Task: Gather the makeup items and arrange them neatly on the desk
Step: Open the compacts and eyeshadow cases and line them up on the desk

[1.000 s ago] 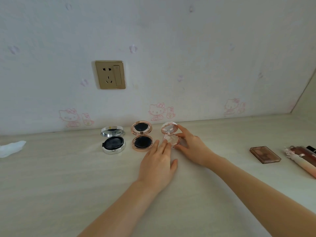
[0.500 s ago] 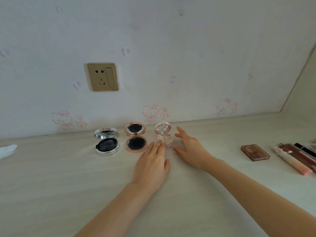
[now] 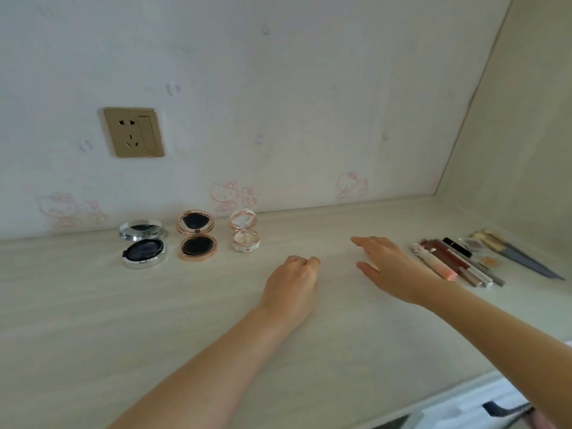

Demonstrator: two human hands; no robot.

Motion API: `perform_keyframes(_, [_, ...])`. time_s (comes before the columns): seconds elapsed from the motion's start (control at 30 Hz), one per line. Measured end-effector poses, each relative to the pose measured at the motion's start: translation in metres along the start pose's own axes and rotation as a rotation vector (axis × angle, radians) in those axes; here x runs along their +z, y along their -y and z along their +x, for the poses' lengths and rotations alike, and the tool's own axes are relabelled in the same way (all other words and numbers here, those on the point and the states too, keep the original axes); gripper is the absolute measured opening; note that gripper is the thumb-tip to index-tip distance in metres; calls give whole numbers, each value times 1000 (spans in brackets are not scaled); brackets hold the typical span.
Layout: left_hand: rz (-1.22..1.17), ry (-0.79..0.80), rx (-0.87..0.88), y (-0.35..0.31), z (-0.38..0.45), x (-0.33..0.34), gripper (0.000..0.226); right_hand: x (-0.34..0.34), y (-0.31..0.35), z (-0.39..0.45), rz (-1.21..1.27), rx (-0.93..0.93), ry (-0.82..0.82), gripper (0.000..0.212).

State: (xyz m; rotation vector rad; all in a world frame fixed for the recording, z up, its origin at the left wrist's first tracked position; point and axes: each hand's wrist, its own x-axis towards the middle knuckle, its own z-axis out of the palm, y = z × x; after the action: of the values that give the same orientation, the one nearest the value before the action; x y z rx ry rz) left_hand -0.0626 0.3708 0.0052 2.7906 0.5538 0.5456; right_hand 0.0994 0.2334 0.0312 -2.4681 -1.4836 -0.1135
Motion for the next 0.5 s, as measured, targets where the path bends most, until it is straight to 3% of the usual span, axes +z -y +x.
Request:
perform_keyframes(0.27, [-52, 122, 75, -46, 47, 22, 33, -24, -60, -5, -139, 102, 145, 61])
perform_keyframes(0.5, [-172, 217, -19, -65, 77, 46, 49, -18, -65, 16, -276, 61, 246, 70])
